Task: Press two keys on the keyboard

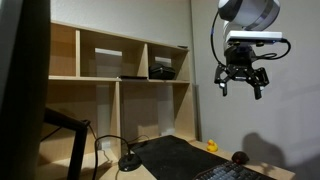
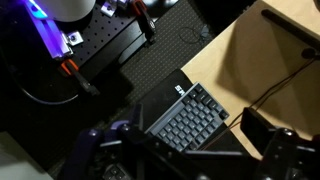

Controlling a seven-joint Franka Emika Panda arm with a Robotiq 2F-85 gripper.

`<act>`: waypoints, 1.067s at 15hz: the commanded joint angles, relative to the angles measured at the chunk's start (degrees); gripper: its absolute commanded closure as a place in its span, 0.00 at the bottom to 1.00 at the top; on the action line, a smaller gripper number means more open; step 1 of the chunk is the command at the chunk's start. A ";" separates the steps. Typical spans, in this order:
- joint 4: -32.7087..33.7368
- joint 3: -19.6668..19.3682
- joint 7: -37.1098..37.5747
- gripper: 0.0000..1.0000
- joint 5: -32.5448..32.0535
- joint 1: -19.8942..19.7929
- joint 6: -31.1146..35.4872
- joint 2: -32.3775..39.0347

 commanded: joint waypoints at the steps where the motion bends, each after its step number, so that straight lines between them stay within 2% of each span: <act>1: 0.17 0.73 -0.33 0.00 0.38 -0.88 -0.32 0.13; 11: 0.34 0.64 -0.46 0.00 0.41 -0.86 -0.37 0.55; 13: -2.96 1.50 3.97 0.00 -0.87 -2.11 6.21 7.14; 16: -8.51 1.29 6.70 0.00 0.09 -1.86 15.87 11.76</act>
